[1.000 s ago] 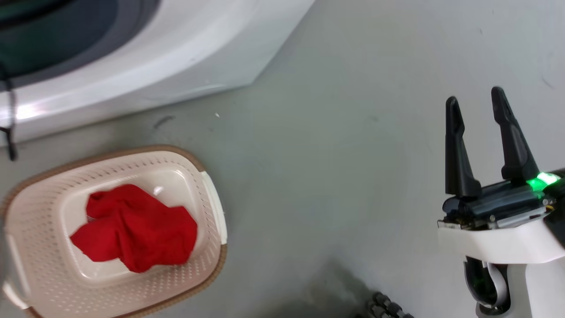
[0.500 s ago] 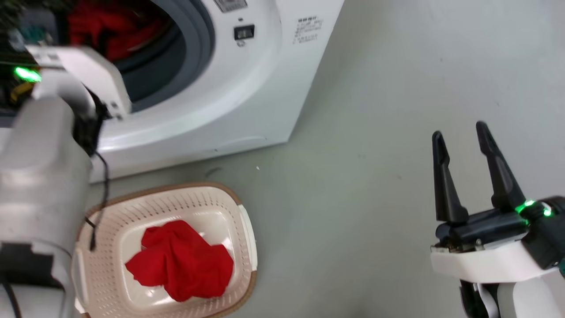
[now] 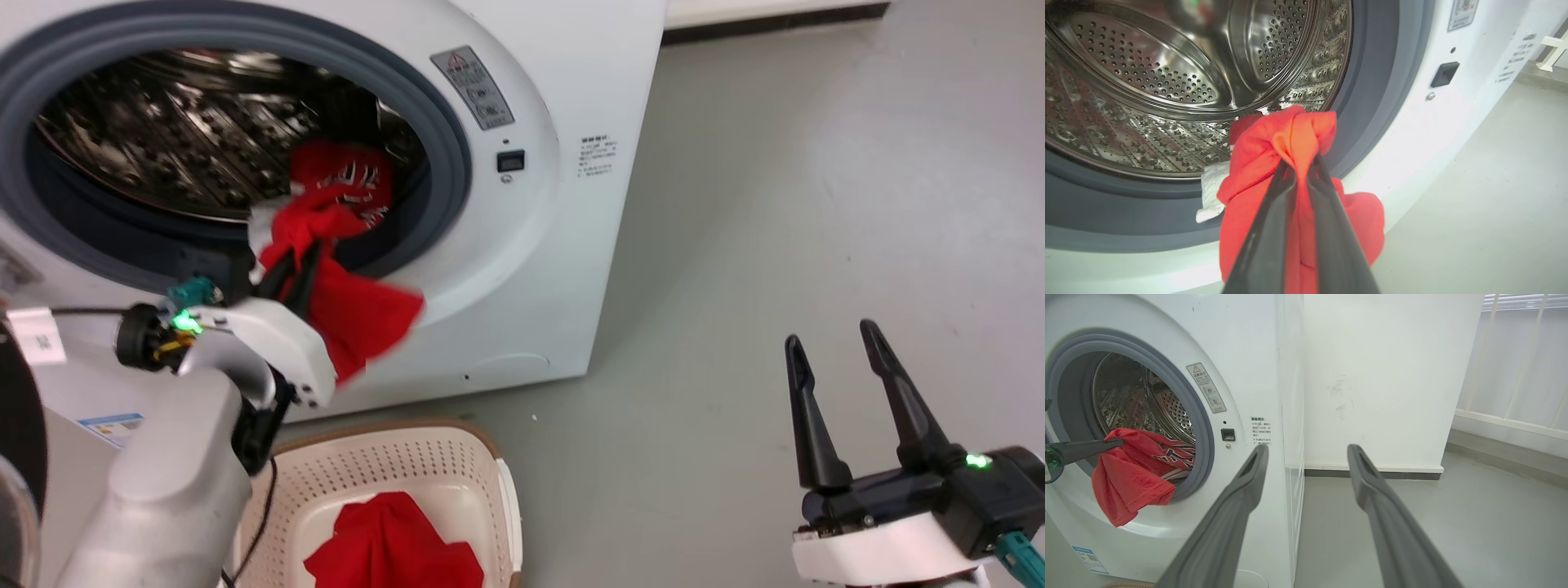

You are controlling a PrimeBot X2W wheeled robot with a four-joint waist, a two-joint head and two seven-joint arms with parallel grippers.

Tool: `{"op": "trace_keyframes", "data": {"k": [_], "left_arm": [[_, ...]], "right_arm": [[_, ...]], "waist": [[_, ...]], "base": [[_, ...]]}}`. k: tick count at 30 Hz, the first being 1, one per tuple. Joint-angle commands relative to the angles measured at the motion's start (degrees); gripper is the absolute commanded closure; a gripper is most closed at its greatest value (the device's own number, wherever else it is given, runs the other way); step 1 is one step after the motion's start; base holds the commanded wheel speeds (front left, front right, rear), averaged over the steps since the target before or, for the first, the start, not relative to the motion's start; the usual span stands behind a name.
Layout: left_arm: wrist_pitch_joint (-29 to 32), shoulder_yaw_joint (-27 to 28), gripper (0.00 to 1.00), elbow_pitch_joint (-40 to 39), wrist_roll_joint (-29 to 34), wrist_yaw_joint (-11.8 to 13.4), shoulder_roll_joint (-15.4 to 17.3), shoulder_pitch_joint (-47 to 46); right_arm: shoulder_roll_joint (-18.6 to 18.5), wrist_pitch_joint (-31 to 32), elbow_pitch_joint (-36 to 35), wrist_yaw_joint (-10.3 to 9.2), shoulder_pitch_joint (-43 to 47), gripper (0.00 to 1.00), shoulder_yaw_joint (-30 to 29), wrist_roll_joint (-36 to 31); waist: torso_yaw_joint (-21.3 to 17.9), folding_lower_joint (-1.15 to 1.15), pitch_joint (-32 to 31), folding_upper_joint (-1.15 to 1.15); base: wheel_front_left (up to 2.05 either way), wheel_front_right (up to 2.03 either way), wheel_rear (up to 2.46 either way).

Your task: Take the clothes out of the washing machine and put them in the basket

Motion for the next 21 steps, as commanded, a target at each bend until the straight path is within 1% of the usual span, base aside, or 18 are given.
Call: {"op": "trace_keyframes", "data": {"k": [1, 4, 11, 17, 19, 21], "left_arm": [[-0.3, -0.3, 1.0, -1.4, -0.2, 0.0, -0.1, 2.1], [-0.4, -1.0, 1.0, -6.2, -0.2, 0.9, 0.1, 6.1], [1.9, -1.8, 1.0, -20.4, -0.2, 4.6, 1.8, 14.9], [4.6, -2.4, 1.0, -32.3, 0.5, 8.0, 4.3, 21.0], [5.3, -2.6, 1.0, -35.1, 0.9, 9.1, 5.0, 22.5], [5.9, -2.8, 1.0, -37.0, 0.3, 9.6, 5.2, 24.1]], "right_arm": [[0.1, -0.1, 0.3, -0.05, 1.2, 0.0, -0.1, -0.4], [0.1, -0.1, 0.5, -0.05, 2.8, 0.0, -0.3, -0.7], [0.1, -0.1, 0.7, -0.05, 5.4, 0.0, -0.2, -1.1], [0.1, -0.1, 0.4, -0.05, 5.9, 0.0, -0.6, -1.1], [0.1, -0.1, 0.3, -0.06, 6.0, 0.0, -0.4, -1.1], [0.1, -0.1, 0.3, -0.05, 6.0, 0.0, -0.5, -1.0]], "waist": [[2.3, 0.02, -3.7, 0.0], [3.6, 0.02, -5.8, 0.0], [5.8, 0.02, -8.9, 0.0], [7.1, 0.02, -9.3, 0.0], [7.2, 0.02, -9.2, 0.0], [7.3, 0.02, -9.1, 0.0]], "base": [[0.0, 0.0, 0.0], [0.0, 0.0, 0.0], [0.0, 0.0, 0.0], [0.0, 0.0, 0.0], [0.0, 0.0, 0.0], [0.0, 0.0, 0.0]]}}
